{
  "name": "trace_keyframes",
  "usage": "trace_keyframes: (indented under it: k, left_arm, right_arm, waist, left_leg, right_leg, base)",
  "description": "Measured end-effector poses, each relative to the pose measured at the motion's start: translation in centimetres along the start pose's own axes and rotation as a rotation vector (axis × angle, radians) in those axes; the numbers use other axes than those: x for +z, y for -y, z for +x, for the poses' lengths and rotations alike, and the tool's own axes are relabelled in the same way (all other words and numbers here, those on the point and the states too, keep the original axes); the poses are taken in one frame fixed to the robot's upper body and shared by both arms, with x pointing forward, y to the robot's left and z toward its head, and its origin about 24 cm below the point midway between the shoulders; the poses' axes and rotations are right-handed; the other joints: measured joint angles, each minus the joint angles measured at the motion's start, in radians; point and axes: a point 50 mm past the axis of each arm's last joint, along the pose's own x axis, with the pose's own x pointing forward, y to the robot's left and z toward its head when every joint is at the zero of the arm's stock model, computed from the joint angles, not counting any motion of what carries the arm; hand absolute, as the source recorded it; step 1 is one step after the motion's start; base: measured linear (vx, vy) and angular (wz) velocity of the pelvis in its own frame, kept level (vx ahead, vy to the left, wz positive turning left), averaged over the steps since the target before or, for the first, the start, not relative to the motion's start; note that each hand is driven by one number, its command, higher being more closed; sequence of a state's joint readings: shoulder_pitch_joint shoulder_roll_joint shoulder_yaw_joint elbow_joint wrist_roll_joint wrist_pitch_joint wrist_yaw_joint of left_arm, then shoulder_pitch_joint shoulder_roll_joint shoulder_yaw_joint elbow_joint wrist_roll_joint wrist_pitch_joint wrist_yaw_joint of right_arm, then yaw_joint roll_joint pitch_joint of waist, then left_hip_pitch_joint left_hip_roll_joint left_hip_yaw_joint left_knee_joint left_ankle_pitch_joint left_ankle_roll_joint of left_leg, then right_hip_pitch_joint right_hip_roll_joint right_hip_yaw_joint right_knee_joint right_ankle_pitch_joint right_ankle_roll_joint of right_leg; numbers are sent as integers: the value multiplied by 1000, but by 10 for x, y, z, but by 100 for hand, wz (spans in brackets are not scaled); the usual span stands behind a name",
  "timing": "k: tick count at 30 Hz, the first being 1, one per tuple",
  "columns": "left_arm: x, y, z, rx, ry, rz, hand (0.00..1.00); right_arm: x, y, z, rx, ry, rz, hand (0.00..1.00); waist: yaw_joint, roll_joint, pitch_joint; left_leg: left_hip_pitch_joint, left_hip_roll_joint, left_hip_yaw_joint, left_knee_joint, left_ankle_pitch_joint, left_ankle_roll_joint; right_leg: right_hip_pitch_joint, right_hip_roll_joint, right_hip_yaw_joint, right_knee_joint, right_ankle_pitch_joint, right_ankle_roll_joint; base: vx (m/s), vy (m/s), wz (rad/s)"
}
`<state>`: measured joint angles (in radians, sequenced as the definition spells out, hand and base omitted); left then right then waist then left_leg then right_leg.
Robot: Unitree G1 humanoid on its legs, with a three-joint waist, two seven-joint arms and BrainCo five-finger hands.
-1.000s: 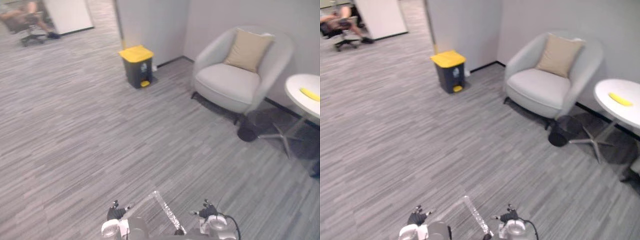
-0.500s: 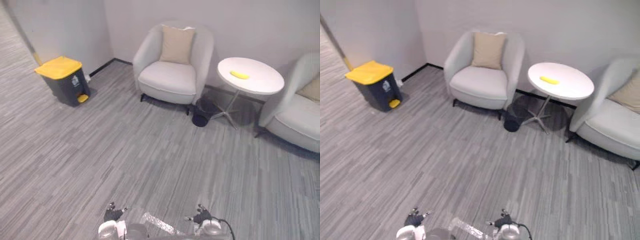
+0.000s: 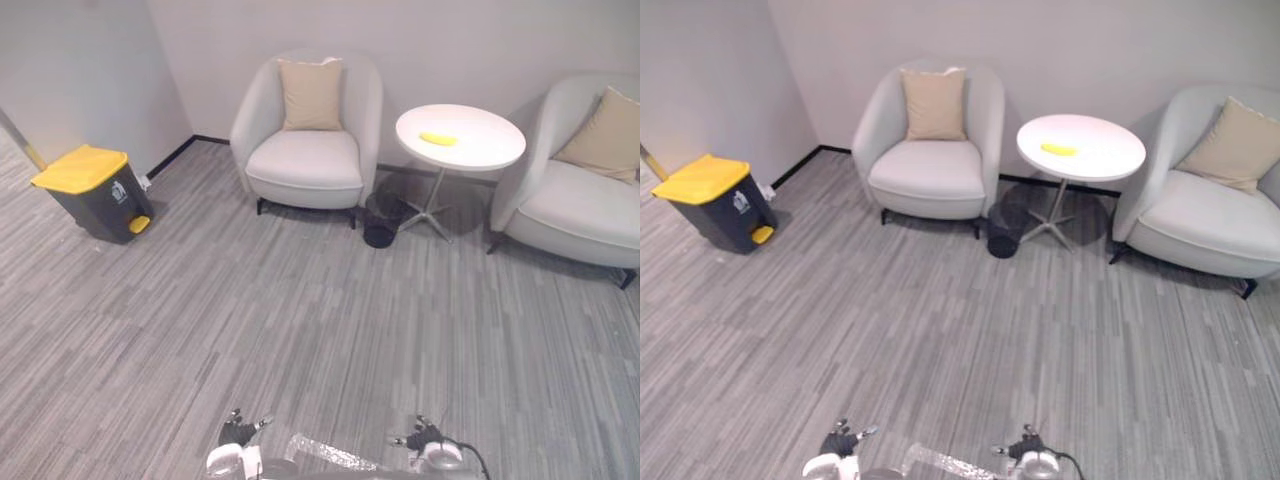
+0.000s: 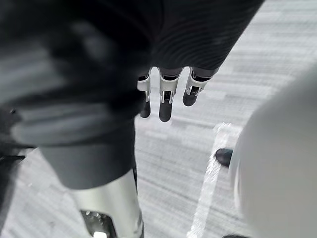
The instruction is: Organize the slippers on the shoe rack
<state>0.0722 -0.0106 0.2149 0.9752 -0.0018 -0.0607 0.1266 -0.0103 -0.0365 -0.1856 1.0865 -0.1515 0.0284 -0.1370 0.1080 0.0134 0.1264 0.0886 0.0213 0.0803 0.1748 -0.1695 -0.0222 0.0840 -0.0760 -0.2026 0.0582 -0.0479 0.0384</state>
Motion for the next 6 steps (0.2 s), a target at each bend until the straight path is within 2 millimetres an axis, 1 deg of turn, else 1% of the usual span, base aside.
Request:
trace_keyframes:
  k: [2,6]
  left_arm:
    - [0,-1,0,0,0,0,0]
    - [0,-1,0,-4,-3,-17,0]
  right_arm:
    - [-5,3,0,-11,-15,25,0]
    - [-7,7,0,-24,-27,84,0]
  waist:
    - [-1,-2,1]
    - [-1,0,2]
  left_leg:
    - [2,-8,2,-18,10,4]
    - [21,-17,23,-57,26,9]
  right_leg:
    - [12,-3,3,-38,28,2]
    - [24,-6,26,-88,62,6]
  base:
    - [-32,55,-2]
    - [-30,51,-14]
